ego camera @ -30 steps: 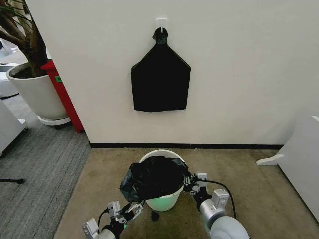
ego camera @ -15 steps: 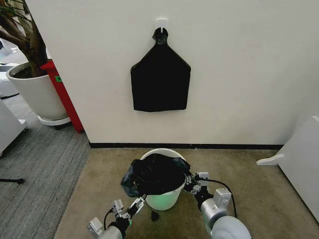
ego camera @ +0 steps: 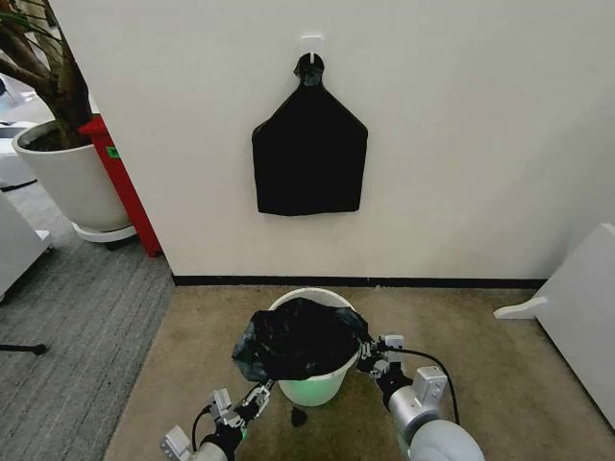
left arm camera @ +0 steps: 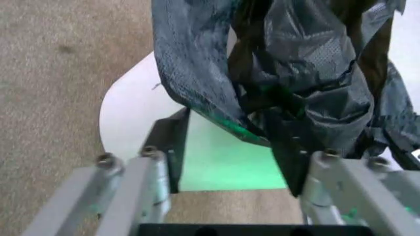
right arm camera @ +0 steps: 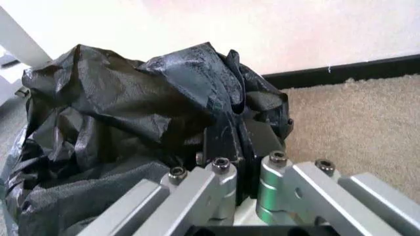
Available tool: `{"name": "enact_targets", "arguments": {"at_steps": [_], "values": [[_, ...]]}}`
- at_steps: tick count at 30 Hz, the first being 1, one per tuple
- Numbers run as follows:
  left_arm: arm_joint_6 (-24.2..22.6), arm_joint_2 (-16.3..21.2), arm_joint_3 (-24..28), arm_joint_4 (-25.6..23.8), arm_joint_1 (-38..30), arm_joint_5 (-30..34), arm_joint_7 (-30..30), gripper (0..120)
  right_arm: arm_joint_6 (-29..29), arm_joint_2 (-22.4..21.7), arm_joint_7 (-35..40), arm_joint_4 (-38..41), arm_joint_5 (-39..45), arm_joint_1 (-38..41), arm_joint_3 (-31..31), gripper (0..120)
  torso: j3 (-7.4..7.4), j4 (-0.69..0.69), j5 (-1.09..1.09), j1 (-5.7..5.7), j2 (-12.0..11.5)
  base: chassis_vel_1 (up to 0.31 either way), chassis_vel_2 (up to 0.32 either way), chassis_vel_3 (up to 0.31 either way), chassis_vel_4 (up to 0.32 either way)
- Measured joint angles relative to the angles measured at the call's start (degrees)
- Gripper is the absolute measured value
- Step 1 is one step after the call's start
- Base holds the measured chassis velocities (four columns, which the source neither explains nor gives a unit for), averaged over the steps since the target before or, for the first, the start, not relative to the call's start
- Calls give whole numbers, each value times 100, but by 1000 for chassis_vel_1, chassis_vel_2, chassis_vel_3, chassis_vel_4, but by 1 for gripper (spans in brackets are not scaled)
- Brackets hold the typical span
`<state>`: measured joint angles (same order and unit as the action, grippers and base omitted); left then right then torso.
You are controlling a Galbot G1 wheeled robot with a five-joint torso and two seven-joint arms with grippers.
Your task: Place the garbage bag over the trash bin.
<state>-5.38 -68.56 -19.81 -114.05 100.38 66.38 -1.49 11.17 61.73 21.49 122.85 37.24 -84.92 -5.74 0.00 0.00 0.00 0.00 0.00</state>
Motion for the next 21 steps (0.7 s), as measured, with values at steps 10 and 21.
{"name": "enact_targets", "arguments": {"at_steps": [10,21], "values": [[80,-7,-12,79,-68,-25,-128,9,-37,40,-19,20,-96,-114,-22,0,0,0,0,0,0,0,0,0,0],[271,287,-104,-136,-6,-123,-163,0,-97,100,239,568,-86,-549,-244,0,0,0,-1,0,0,0,0,0,0]]}}
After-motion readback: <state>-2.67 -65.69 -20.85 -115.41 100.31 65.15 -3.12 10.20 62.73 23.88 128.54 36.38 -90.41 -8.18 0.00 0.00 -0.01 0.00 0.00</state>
